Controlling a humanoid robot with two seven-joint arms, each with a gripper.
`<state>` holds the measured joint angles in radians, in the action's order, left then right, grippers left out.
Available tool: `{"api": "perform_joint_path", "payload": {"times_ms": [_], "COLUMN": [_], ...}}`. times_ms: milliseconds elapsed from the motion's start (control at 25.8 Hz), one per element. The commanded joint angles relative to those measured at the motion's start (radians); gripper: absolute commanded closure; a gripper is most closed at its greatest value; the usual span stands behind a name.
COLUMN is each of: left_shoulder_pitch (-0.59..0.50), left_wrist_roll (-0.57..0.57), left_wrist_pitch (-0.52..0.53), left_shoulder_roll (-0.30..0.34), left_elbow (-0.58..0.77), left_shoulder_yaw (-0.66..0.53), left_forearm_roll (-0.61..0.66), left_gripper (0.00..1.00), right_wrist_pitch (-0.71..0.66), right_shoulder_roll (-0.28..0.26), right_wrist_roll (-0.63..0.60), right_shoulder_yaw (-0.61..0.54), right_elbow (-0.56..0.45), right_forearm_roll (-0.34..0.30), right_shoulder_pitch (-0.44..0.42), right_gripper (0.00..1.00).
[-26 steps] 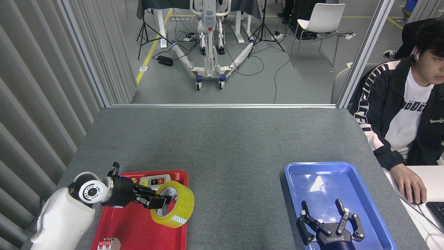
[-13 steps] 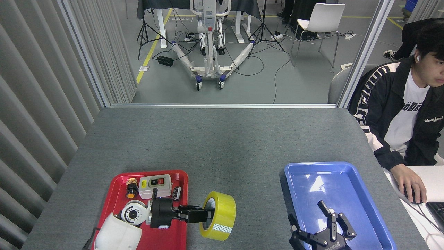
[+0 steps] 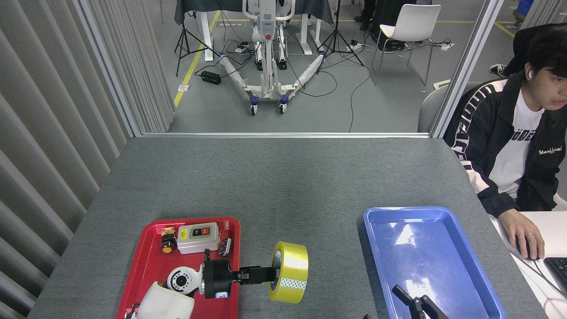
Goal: Place and move tape with both arms
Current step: 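Hand the tape roll from the left gripper to the right gripper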
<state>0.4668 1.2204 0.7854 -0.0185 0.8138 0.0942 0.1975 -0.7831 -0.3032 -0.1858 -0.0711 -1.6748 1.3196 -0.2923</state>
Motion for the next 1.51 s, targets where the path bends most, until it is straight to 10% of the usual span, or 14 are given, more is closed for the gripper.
{"api": "perform_joint_path", "payload": {"times_ms": [0, 813, 1162, 1472], "left_shoulder_pitch": [-0.003, 0.000, 0.000, 0.006], "left_wrist_roll": [0.001, 0.002, 0.001, 0.001], "left_wrist_pitch": [0.000, 0.000, 0.000, 0.000], "left_shoulder_roll": [-0.008, -0.054, -0.055, -0.047], "left_elbow": [0.022, 0.031, 0.027, 0.021], "left_shoulder_yaw": [0.039, 0.144, 0.144, 0.140], "left_forearm_roll": [-0.029, -0.020, -0.020, -0.018], "left_gripper": [1.00, 1.00, 0.98, 0.20], "right_wrist_pitch": [-0.002, -0.002, -0.002, -0.002], "right_shoulder_roll": [0.006, 0.032, 0.027, 0.013], "right_wrist_roll": [0.020, 0.031, 0.029, 0.029], "right_shoulder_yaw": [0.080, 0.284, 0.304, 0.289], "right_elbow": [0.001, 0.006, 0.006, 0.004], "right_forearm_roll": [0.007, 0.086, 0.090, 0.090], "right_shoulder_pitch": [0.025, 0.081, 0.096, 0.085], "right_gripper": [0.00, 0.12, 1.00, 1.00]}}
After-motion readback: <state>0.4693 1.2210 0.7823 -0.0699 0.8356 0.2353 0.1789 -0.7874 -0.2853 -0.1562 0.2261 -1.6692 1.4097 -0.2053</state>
